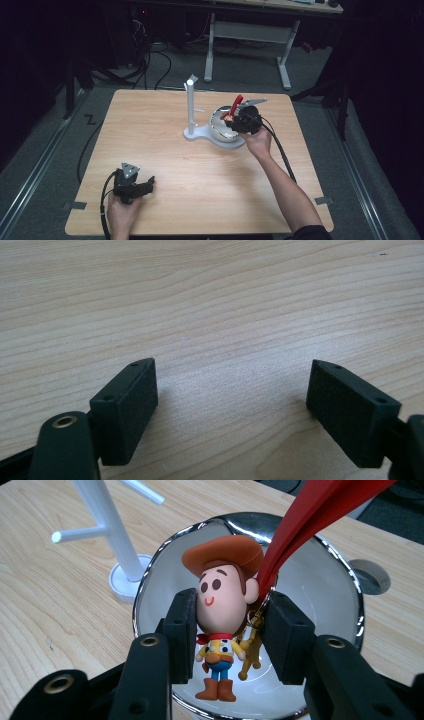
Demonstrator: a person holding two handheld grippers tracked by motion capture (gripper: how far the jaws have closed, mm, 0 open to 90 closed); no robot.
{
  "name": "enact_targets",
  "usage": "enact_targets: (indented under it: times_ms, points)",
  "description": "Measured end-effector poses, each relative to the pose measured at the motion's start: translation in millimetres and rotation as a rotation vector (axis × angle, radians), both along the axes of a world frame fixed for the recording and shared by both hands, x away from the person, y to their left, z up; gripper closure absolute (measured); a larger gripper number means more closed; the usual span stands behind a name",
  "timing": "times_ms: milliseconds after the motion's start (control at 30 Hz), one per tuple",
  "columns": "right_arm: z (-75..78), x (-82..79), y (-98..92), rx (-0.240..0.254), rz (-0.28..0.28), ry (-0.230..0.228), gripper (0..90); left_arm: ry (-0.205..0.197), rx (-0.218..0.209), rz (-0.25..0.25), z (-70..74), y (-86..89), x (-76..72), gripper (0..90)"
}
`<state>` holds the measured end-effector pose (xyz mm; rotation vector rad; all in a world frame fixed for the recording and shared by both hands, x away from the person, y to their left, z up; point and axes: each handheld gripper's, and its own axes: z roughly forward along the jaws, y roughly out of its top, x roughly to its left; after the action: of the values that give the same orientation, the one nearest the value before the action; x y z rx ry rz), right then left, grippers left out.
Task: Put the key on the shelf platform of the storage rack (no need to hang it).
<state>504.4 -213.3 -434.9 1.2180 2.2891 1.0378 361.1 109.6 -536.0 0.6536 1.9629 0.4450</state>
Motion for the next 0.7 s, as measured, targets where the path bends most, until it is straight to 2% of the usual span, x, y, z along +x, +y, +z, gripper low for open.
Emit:
enact_targets:
  times_ms: [267,433,533,700]
  points:
    - [-11.7,4.6,7.8,-0.017,-0.003,0.017,59.0,-0.001,0.001,-0.001,0.0,0.1,0.0,20.8]
    - [-18.8,8.9,8.8,-0.026,-0.012,0.051,50.5,-0.001,0.002,-0.002,-0.1,0.2,0.0,20.8]
    - [-16.8,6.8,7.4,-0.030,-0.015,0.052,47.5,-0.001,0.001,-0.003,-0.1,0.2,0.0,20.8]
    - [-8.6,-0.1,0.8,-0.021,-0.003,0.023,47.3,0.000,0.000,-0.001,0.0,0.0,0.1,20.8]
